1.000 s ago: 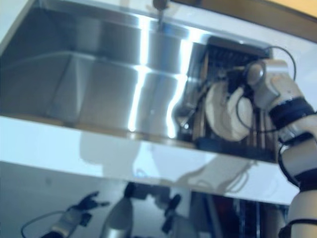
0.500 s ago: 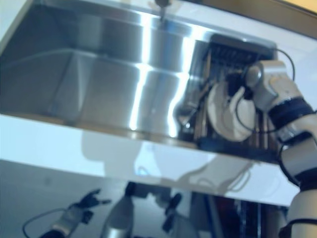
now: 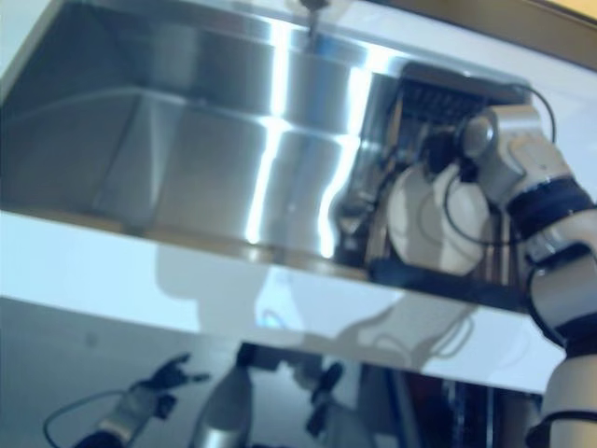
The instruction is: Take plates into dishwasher
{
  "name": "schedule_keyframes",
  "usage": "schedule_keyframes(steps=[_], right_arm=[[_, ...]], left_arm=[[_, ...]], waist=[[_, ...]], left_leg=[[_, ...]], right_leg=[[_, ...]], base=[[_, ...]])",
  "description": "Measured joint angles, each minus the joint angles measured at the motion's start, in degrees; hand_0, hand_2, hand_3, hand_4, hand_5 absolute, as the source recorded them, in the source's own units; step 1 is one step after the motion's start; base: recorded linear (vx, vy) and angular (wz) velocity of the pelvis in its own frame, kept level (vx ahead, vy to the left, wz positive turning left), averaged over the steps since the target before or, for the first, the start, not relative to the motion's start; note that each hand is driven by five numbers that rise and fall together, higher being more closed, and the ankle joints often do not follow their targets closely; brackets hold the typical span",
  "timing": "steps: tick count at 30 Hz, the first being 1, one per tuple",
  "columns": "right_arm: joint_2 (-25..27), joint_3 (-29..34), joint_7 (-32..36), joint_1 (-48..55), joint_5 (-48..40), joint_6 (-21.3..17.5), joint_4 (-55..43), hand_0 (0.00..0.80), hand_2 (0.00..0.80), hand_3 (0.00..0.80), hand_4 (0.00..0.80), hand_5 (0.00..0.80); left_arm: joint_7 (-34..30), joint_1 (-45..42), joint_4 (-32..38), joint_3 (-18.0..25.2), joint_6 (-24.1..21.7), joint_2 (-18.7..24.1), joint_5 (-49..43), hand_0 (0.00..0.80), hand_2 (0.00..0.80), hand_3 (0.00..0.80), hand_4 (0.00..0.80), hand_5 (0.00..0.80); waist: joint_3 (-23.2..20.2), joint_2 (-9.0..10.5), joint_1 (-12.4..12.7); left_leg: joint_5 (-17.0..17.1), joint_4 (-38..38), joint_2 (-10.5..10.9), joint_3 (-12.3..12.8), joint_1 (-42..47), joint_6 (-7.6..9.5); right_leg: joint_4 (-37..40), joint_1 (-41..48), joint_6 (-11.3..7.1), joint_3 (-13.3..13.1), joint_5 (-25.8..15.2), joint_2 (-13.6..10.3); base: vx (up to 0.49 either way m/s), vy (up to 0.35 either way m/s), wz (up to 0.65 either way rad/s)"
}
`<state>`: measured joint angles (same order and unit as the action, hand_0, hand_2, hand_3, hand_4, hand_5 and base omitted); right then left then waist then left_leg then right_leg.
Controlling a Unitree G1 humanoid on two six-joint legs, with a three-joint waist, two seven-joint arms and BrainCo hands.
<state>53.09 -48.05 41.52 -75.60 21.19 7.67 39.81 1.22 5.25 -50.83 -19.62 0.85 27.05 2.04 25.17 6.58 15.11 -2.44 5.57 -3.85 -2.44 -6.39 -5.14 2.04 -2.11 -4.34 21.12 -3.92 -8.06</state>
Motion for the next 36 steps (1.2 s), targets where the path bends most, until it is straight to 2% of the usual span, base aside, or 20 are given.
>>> schedule_keyframes(steps=[18, 22, 28, 32, 36], right_arm=[[0.0, -0.1, -0.9, 0.0, -0.7, 0.1, -0.5, 0.800, 0.800, 0.800, 0.800, 0.800], [0.5, 0.0, -4.0, -0.3, -2.0, 0.4, -1.1, 0.800, 0.800, 0.800, 0.800, 0.800], [4.1, 0.1, -10.1, -3.1, -4.1, 0.1, -2.8, 0.800, 0.800, 0.800, 0.800, 0.800], [4.8, 1.4, -12.7, -3.3, -5.0, -0.8, -4.1, 0.800, 0.800, 0.800, 0.800, 0.800], [5.0, 3.3, -16.2, -3.1, -6.3, -2.3, -5.9, 0.800, 0.800, 0.800, 0.800, 0.800]], left_arm=[[0.1, 0.0, 0.0, 0.0, 0.0, 0.0, 0.0, 0.000, 0.000, 0.000, 0.000, 0.000], [0.5, 0.0, 0.0, 0.1, -0.1, 0.0, 0.0, 0.000, 0.000, 0.000, 0.000, 0.000], [0.5, -0.2, -0.3, 0.2, -0.1, 0.0, 0.0, 0.000, 0.000, 0.000, 0.000, 0.000], [0.6, -0.6, -0.4, 0.7, -0.1, 0.1, 0.0, 0.000, 0.000, 0.000, 0.000, 0.000], [1.0, -0.5, -1.3, 0.9, -0.2, 0.2, 0.0, 0.000, 0.000, 0.000, 0.000, 0.000]], waist=[[-0.1, 1.18, -0.1], [-0.3, 1.70, -0.3], [-0.7, 2.26, -0.3], [-1.5, 3.51, -0.6], [-2.5, 4.82, -1.9]], left_leg=[[0.0, -0.1, -0.1, 0.2, 0.6, 0.00], [0.0, -0.1, -0.1, 0.4, 0.8, 0.00], [0.0, -0.5, -0.2, 0.8, 1.4, 0.01], [0.0, -1.1, -0.2, 1.6, 2.5, 0.03], [0.0, -1.0, -0.2, 2.0, 2.8, 0.04]], right_leg=[[0.0, 0.4, 0.03, -0.1, 0.0, 0.1], [0.0, 0.5, 0.10, -0.3, -0.1, 0.1], [0.0, 0.7, 0.12, -0.6, -0.1, 0.1], [0.2, 1.1, 0.12, -1.1, -0.1, 0.2], [0.2, 1.5, 0.10, -1.4, -0.1, 0.2]], base=[[0.000, 0.000, 0.00], [-0.006, 0.005, -0.01], [-0.002, 0.006, -0.02], [0.006, 0.014, -0.09], [0.002, 0.002, -0.01]])
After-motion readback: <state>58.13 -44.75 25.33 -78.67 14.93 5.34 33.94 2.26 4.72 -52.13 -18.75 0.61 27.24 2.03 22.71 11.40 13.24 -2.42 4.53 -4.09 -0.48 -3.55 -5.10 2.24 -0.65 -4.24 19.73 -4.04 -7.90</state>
